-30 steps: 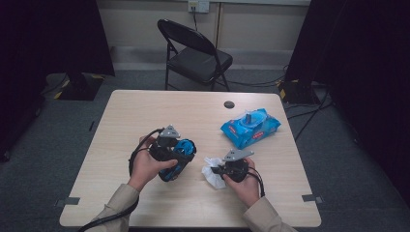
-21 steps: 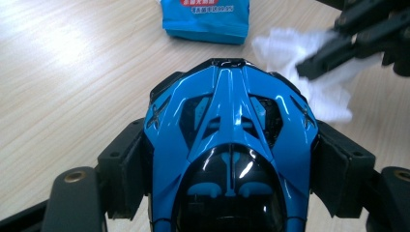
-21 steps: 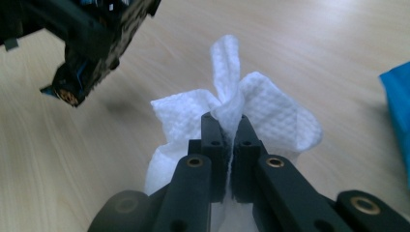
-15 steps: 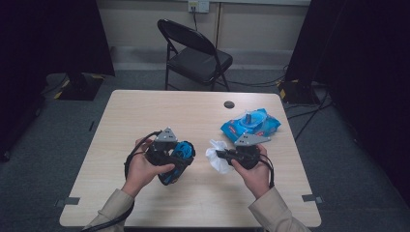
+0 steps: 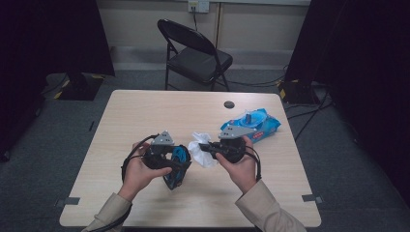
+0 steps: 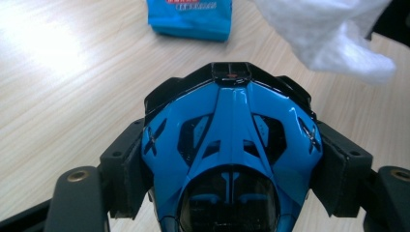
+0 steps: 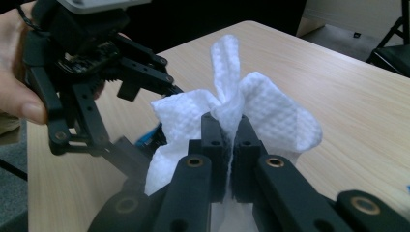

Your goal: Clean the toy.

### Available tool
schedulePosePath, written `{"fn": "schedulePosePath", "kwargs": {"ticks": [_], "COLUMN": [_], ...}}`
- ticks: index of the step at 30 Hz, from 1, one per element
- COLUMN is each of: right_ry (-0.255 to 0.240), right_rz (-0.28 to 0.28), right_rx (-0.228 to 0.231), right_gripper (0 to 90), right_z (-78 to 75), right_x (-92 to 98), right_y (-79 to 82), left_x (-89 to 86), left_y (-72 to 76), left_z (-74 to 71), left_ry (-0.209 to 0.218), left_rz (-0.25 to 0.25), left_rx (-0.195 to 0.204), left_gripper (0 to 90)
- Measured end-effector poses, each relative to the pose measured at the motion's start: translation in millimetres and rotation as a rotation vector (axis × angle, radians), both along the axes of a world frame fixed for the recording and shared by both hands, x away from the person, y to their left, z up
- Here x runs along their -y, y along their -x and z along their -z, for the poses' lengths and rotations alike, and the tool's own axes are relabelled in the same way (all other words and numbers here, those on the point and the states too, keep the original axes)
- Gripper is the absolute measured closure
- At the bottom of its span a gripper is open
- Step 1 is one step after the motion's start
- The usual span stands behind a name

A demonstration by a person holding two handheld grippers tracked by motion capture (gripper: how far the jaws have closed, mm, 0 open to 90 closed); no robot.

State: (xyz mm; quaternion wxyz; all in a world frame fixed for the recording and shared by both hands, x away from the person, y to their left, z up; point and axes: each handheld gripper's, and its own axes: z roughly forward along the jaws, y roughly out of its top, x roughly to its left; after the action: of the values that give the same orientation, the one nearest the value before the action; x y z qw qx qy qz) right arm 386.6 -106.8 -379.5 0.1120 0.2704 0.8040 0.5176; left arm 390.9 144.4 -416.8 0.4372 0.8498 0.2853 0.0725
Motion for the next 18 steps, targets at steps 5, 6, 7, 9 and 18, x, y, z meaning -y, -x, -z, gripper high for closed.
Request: {"fn": "schedulePosePath", "kwargs": {"ticks": [5,6,7,9,18], "right_ry": [-0.008,-0.011,-0.014,-0.018,-0.008], "right_rz": [-0.022,-0.021,-0.020,-0.021,-0.040], "right_rx": [0.000,0.002,0.004,0.004,0.010], "right_gripper": [87.4,87.4,87.4,87.4,87.3], "right_z": [0.7,0.0,-0.6,-1.2,1.7], "right_x": [-10.6,-11.2,-11.7,-12.8,-23.6], "right_y": [1.0,0.9,0.6,-0.1,3.1], "left_x": [-4.5,-5.0,-5.3,-4.6,3.4], "left_y": [0.2,0.4,0.7,0.8,1.8], "left_z": [-0.8,-1.3,-1.6,-1.8,-2.4], "left_ry": [0.004,0.006,0.009,0.013,0.027], "left_rz": [-0.001,-0.002,-0.004,-0.007,0.006], "left_rx": [0.010,0.004,0.003,0.002,0.011], "left_gripper": [26.0,26.0,26.0,26.0,26.0]}}
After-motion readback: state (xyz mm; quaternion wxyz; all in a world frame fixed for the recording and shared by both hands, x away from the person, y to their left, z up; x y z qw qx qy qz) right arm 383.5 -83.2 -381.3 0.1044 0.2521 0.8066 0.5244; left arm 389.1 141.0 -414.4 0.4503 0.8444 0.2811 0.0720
